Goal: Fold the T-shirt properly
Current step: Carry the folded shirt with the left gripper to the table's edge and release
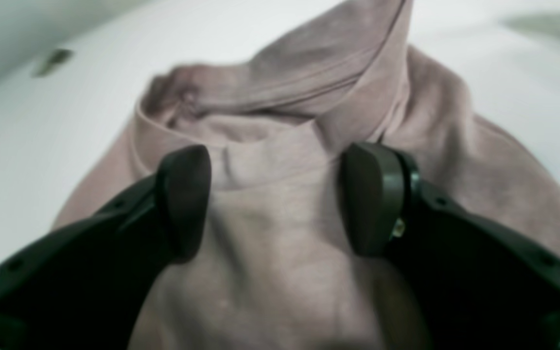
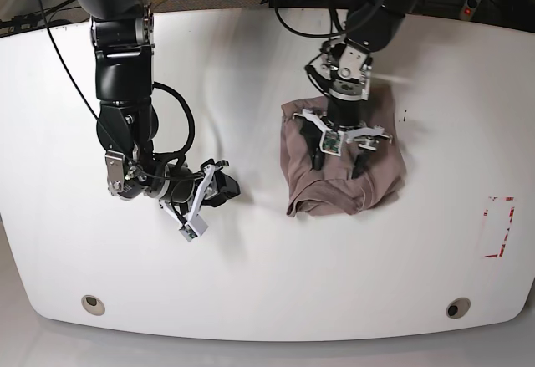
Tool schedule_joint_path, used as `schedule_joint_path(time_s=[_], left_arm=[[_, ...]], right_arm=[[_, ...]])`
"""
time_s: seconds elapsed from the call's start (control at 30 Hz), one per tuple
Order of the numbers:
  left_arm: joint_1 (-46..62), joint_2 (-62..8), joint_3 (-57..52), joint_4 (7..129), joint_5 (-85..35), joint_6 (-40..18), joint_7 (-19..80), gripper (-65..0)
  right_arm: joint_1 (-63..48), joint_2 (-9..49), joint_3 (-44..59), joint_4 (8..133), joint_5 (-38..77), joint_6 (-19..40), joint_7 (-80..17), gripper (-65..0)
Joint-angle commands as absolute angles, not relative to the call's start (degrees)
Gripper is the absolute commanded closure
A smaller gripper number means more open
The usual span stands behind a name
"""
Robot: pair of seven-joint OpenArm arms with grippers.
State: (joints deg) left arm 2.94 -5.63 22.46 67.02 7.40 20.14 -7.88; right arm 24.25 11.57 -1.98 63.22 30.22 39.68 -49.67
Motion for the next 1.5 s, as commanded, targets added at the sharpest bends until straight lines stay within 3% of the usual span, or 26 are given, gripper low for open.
schedule_joint_path(time_s=[0.0, 0.33, 0.53, 0.73, 1.03, 1.33, 1.47], left_arm=[[4.44, -12.7, 19.3, 67.03, 2.86, 16.66, 6.64, -41.0], [5.05, -28.97, 8.04, 70.9, -4.88, -11.65, 17.36, -40.4], [9.45, -36.0, -0.31, 70.64, -4.53, -22.73, 17.98, -40.3], [13.85, -41.8, -7.6, 70.99, -4.97, -26.59, 17.8, -40.3], [16.4, -45.32, -21.32, 71.16, -4.88, -37.41, 17.8, -40.3], [16.48, -44.88, -25.98, 83.91, -5.05, -39.08, 17.89, -40.3], [15.08, -40.57, -25.71, 89.71, -5.14, -38.55, 17.89, -40.3]], right_arm=[[26.15, 12.09, -1.71, 64.4, 31.34, 40.0, -48.31, -20.9], [26.07, 12.09, -1.71, 64.4, 31.43, 40.0, -48.4, -20.9], [26.07, 12.62, -1.71, 64.4, 35.74, 40.0, -48.4, -20.9], [25.54, 12.79, -1.71, 64.48, 39.52, 40.0, -49.98, -20.9], [22.2, 12.62, -1.71, 70.2, 39.25, 40.0, -50.24, -20.9], [19.56, 13.49, -1.71, 71.34, 39.25, 40.0, -50.07, -20.9], [17.54, 15.52, -1.89, 75.47, 39.08, 40.0, -47.69, -20.9]])
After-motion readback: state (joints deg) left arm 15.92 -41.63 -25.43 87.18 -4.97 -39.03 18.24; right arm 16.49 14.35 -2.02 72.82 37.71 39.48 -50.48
